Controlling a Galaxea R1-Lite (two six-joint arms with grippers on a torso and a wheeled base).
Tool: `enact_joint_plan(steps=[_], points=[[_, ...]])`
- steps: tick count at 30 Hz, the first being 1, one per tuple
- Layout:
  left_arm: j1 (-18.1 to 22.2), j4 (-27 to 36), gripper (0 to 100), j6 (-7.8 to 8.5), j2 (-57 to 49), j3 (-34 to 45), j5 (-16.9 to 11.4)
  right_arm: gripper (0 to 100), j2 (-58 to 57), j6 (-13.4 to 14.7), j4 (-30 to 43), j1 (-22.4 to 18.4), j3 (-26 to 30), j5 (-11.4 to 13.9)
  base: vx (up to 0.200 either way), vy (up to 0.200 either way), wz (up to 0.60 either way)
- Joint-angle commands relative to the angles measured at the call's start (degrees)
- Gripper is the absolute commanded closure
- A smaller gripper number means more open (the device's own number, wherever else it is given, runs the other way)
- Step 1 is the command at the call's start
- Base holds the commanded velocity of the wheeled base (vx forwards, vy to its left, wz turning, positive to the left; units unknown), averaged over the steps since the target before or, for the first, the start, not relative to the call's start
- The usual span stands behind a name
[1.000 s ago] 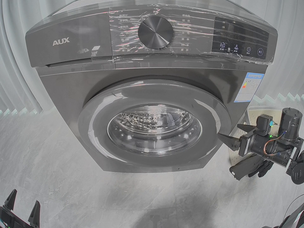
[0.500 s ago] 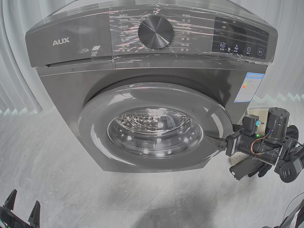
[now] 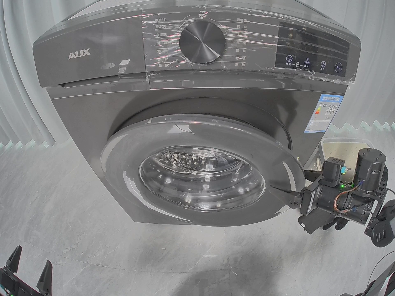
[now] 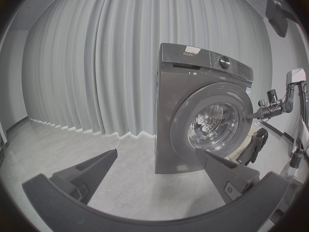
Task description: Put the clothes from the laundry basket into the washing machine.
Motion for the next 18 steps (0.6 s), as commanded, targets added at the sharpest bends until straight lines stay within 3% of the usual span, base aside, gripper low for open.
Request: enact_joint_plan(steps=[1, 7, 18], points=[[0.0, 0.0, 0, 0.07, -0.9, 1.0, 0.0, 0, 1.2, 0.0, -0.2, -0.4, -1.8, -0.1, 0.000, 0.000, 0.00], [0.0, 0.0, 0, -0.02, -0.9, 1.0, 0.0, 0, 2.9, 0.0, -0.2, -0.3, -3.2, -0.1, -0.200, 0.000, 0.00], [0.0, 0.0, 0, -0.02, -0.9, 1.0, 0.0, 0, -1.9, -0.1, 0.5, 2.0, 0.5, 0.0, 0.000, 0.000, 0.00]])
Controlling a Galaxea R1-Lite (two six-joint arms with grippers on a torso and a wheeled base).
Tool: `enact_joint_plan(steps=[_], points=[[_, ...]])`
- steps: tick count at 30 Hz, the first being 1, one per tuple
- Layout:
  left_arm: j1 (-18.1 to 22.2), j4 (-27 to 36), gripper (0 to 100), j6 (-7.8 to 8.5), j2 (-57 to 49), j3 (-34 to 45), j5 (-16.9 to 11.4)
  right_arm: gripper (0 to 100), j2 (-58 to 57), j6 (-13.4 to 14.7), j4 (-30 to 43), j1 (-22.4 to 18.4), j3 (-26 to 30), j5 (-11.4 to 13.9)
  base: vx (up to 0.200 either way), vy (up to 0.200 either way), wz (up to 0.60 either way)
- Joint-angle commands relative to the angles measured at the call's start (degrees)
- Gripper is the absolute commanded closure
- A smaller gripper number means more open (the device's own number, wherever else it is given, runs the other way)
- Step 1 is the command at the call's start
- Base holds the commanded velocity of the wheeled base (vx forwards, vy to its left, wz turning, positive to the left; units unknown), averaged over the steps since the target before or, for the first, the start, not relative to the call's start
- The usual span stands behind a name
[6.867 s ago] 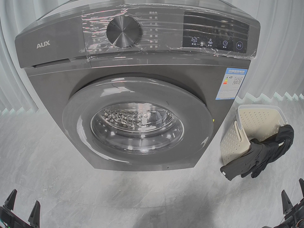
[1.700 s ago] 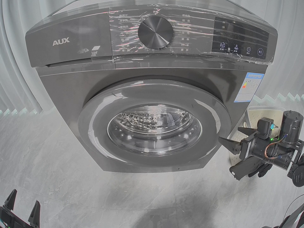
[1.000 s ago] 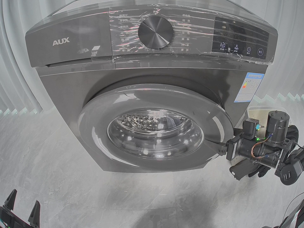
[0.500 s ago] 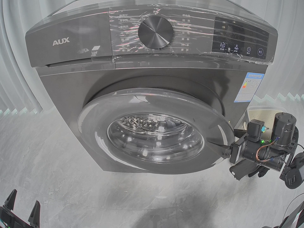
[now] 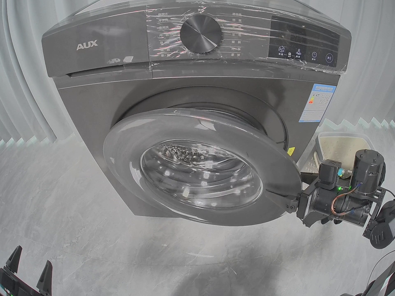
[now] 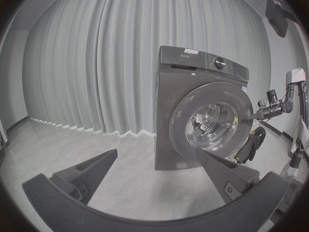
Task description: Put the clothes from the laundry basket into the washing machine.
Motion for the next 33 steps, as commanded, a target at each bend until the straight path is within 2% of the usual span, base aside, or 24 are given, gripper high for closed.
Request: enact_joint_plan(steps=[1, 7, 13, 22, 33], points=[[0.0, 0.0, 0, -0.02, -0.9, 1.0, 0.0, 0, -2.2, 0.0, 0.0, -0.1, 0.4, 0.1, 0.000, 0.000, 0.00], [0.0, 0.0, 0, -0.02, -0.9, 1.0, 0.0, 0, -0.6, 0.1, -0.7, -0.1, -0.4, 0.0, 0.000, 0.000, 0.00], [0.0, 0.0, 0, -0.02, -0.9, 1.0, 0.0, 0, 1.1, 0.1, -0.7, 0.8, 0.2, 0.0, -0.200, 0.000, 0.00], [0.0, 0.0, 0, -0.02, -0.9, 1.0, 0.0, 0, -2.5, 0.3, -0.7, 2.2, 4.9, 0.3, 0.000, 0.000, 0.00], [0.0, 0.0, 0, -0.02, -0.9, 1.0, 0.0, 0, -1.3, 0.4, -0.7, 1.3, 3.0, -0.2, 0.000, 0.000, 0.00]])
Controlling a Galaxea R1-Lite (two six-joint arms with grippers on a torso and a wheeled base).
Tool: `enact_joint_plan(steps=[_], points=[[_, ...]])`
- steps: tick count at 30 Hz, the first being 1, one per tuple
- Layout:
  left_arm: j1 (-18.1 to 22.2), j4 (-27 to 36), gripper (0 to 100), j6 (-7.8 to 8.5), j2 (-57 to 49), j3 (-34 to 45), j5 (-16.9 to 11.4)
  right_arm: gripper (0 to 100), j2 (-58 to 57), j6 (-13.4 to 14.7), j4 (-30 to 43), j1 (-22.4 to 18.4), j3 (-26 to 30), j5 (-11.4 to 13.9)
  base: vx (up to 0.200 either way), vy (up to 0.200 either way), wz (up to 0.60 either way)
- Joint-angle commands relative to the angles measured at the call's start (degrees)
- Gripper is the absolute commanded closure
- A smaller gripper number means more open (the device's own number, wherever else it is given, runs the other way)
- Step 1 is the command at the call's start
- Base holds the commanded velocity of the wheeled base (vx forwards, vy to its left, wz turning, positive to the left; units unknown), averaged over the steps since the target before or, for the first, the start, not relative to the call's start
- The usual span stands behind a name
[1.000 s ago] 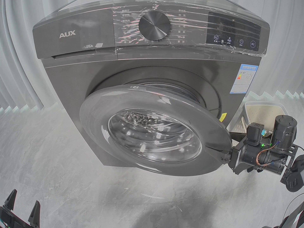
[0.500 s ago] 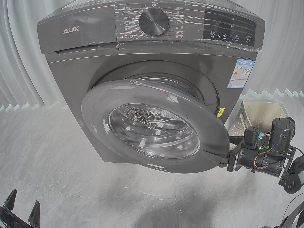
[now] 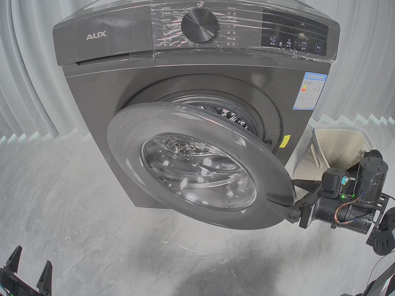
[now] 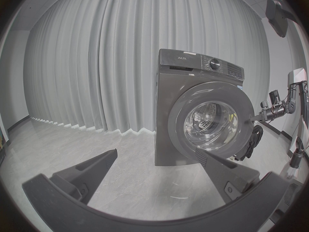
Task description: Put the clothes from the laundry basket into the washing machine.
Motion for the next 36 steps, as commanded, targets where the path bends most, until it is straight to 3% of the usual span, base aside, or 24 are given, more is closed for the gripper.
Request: enact_joint_plan(steps=[1, 7, 14, 16, 22, 28, 36], points=[[0.0, 0.0, 0, -0.02, -0.9, 1.0, 0.0, 0, 1.6, -0.2, -0.1, -0.5, -1.0, 0.0, 0.000, 0.000, 0.00], [0.0, 0.0, 0, -0.02, -0.9, 1.0, 0.0, 0, 2.2, -0.1, 0.0, 0.8, -0.5, 0.2, -0.200, 0.000, 0.00], [0.0, 0.0, 0, -0.02, -0.9, 1.0, 0.0, 0, 0.2, 0.9, -0.3, 3.6, 1.7, 0.4, 0.000, 0.000, 0.00], [0.0, 0.0, 0, -0.02, -0.9, 1.0, 0.0, 0, -0.7, 1.9, -0.3, 3.6, 1.6, 0.3, 0.000, 0.000, 0.00], [0.0, 0.0, 0, 0.07, -0.9, 1.0, 0.0, 0, 0.6, 1.6, -0.3, 2.1, 0.5, -0.4, 0.000, 0.000, 0.00], [0.0, 0.0, 0, 0.07, -0.9, 1.0, 0.0, 0, 4.1, 1.6, -0.8, 2.0, -1.3, -0.4, -0.200, 0.000, 0.00], [0.0, 0.0, 0, -0.02, -0.9, 1.0, 0.0, 0, 3.9, 2.1, -2.9, 5.4, 1.7, 0.2, 0.000, 0.000, 0.00]])
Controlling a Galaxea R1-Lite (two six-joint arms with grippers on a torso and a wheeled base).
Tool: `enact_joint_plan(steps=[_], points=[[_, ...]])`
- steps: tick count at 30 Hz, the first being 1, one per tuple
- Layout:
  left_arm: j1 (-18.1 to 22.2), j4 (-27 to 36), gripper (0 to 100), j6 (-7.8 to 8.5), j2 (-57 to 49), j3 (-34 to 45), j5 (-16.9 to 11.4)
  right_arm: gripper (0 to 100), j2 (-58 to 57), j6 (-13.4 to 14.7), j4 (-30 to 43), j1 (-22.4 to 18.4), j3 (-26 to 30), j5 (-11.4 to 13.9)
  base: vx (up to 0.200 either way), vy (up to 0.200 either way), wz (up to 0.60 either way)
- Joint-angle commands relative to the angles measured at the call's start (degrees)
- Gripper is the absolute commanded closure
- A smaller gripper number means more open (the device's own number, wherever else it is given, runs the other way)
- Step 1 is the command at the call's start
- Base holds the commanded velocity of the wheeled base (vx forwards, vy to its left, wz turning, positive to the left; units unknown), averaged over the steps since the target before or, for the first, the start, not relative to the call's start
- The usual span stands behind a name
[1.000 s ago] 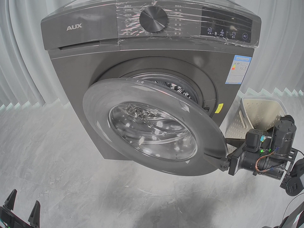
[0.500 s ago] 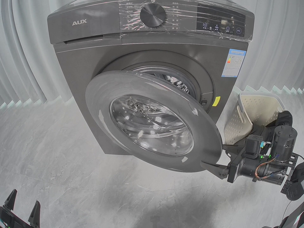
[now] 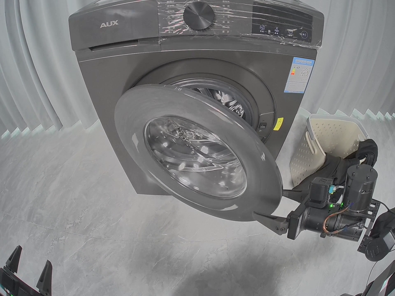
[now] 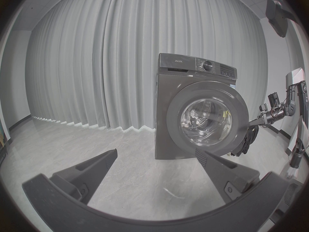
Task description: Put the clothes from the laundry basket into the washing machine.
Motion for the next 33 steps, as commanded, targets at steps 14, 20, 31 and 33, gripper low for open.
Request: enact_joint_plan(steps=[14, 20, 31, 33], points=[[0.0, 0.0, 0, -0.04, -0.9, 1.0, 0.0, 0, -3.8, 0.6, -2.0, 0.2, -0.5, 5.6, 0.000, 0.000, 0.00], [0.0, 0.0, 0, 0.05, -0.9, 1.0, 0.0, 0, -5.4, 3.9, -3.2, -5.6, -3.0, 7.1, 0.000, 0.000, 0.00], [0.0, 0.0, 0, 0.05, -0.9, 1.0, 0.0, 0, -0.3, 9.0, -2.9, -8.8, -7.4, 5.6, 0.000, 0.000, 0.00], [0.0, 0.0, 0, 0.05, -0.9, 1.0, 0.0, 0, 3.4, 8.3, -3.5, -8.9, -7.4, 3.0, 0.000, 0.000, 0.00]])
